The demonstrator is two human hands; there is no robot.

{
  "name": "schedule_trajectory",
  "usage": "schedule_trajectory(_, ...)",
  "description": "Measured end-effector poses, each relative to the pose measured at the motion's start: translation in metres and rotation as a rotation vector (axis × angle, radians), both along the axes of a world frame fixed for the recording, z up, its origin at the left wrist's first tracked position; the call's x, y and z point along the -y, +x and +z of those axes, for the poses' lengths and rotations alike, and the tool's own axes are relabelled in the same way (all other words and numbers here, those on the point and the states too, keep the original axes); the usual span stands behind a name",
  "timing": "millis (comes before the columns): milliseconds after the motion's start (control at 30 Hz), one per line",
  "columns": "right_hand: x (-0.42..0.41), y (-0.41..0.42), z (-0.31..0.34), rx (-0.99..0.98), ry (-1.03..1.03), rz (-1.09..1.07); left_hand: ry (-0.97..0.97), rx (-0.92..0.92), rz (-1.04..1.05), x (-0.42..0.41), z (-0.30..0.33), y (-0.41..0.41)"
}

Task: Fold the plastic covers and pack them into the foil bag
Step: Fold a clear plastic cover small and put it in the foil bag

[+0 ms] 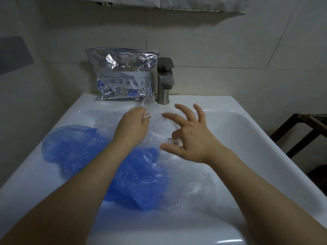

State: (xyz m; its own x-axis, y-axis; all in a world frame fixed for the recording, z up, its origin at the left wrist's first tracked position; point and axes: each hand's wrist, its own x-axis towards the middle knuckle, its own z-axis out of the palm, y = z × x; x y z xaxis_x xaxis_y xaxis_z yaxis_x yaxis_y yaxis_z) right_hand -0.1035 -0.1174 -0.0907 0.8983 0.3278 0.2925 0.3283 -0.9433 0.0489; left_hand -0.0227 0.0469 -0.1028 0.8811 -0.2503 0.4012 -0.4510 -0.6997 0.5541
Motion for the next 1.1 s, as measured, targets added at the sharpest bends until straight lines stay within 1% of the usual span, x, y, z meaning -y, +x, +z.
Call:
schedule_trajectory(67, 0.003, 0.002, -0.001, 0.052, 0.038, -0.009, -0.131, -0.025, -0.041, -0.001, 0.003, 0.001)
schedule_trajectory(100, 0.006, 0.004, -0.003, 0.118, 0.103, 0.002, -0.199, -0.043, -0.066, -0.003, 0.006, 0.0)
schedule_trajectory(133, 0.011, 0.007, -0.005, 0.199, 0.225, 0.008, -0.245, -0.042, -0.085, -0.004, 0.009, -0.001)
schedule_trajectory(167, 0.017, 0.01, -0.005, 0.239, 0.368, 0.013, -0.264, -0.019, -0.103, -0.005, 0.011, -0.002)
schedule_trajectory(233, 0.027, 0.012, -0.001, 0.259, 0.577, -0.023, -0.286, 0.013, -0.136, -0.008, 0.011, -0.001)
schedule_trajectory(267, 0.031, 0.013, 0.002, 0.26, 0.641, -0.053, -0.314, -0.024, -0.142, -0.008, 0.011, -0.001)
schedule_trajectory(300, 0.036, 0.013, 0.004, 0.258, 0.675, -0.073, -0.357, -0.103, -0.155, -0.007, 0.011, -0.001)
schedule_trajectory(367, 0.043, 0.012, 0.004, 0.229, 0.729, -0.085, -0.435, -0.308, -0.192, -0.005, 0.008, -0.003)
schedule_trajectory(433, 0.043, 0.01, 0.004, 0.155, 0.829, -0.109, -0.511, -0.471, -0.243, 0.001, 0.009, -0.009)
schedule_trajectory(500, 0.042, 0.011, 0.004, 0.091, 0.858, -0.163, -0.584, -0.525, -0.269, 0.004, 0.014, -0.016)
schedule_trajectory(567, 0.045, 0.013, 0.005, 0.087, 0.781, -0.244, -0.521, -0.482, -0.312, 0.002, 0.019, -0.018)
schedule_trajectory(633, 0.049, 0.011, 0.009, 0.105, 0.736, -0.306, -0.356, -0.425, -0.35, -0.005, 0.02, -0.014)
schedule_trajectory(667, 0.049, 0.011, 0.011, 0.099, 0.787, -0.328, -0.261, -0.394, -0.339, -0.007, 0.018, -0.011)
schedule_trajectory(700, 0.051, 0.01, 0.013, 0.076, 0.913, -0.328, -0.19, -0.348, -0.315, -0.009, 0.016, -0.009)
schedule_trajectory(733, 0.052, 0.008, 0.016, 0.042, 1.074, -0.312, -0.152, -0.278, -0.283, -0.01, 0.012, -0.006)
schedule_trajectory(767, 0.055, 0.007, 0.017, -0.018, 1.253, -0.262, -0.157, -0.214, -0.24, -0.011, 0.009, -0.002)
schedule_trajectory(800, 0.058, 0.005, 0.019, -0.108, 1.433, -0.177, -0.223, -0.2, -0.192, -0.011, 0.007, 0.001)
schedule_trajectory(833, 0.062, 0.004, 0.019, -0.228, 1.634, -0.047, -0.345, -0.243, -0.152, -0.012, 0.006, 0.003)
schedule_trajectory(867, 0.064, 0.002, 0.02, -0.363, 1.842, 0.097, -0.505, -0.328, -0.134, -0.013, 0.006, 0.005)
schedule_trajectory(900, 0.067, 0.002, 0.019, -0.47, 2.006, 0.207, -0.694, -0.454, -0.141, -0.015, 0.007, 0.007)
schedule_trajectory(933, 0.068, 0.002, 0.018, -0.558, 2.122, 0.295, -0.899, -0.609, -0.181, -0.018, 0.01, 0.008)
schedule_trajectory(967, 0.069, 0.002, 0.015, -0.62, 2.181, 0.369, -1.106, -0.776, -0.251, -0.019, 0.013, 0.007)
schedule_trajectory(1000, 0.07, 0.004, 0.012, -0.689, 2.19, 0.392, -1.281, -0.907, -0.316, -0.022, 0.016, 0.006)
schedule_trajectory(1033, 0.073, 0.007, 0.008, -0.774, 2.17, 0.413, -1.4, -0.984, -0.366, -0.022, 0.017, 0.006)
schedule_trajectory(1067, 0.074, 0.009, 0.004, -0.913, 2.149, 0.45, -1.46, -1.002, -0.403, -0.022, 0.017, 0.006)
schedule_trajectory(1100, 0.075, 0.01, 0.001, -0.99, 2.146, 0.469, -1.486, -0.998, -0.432, -0.02, 0.018, 0.004)
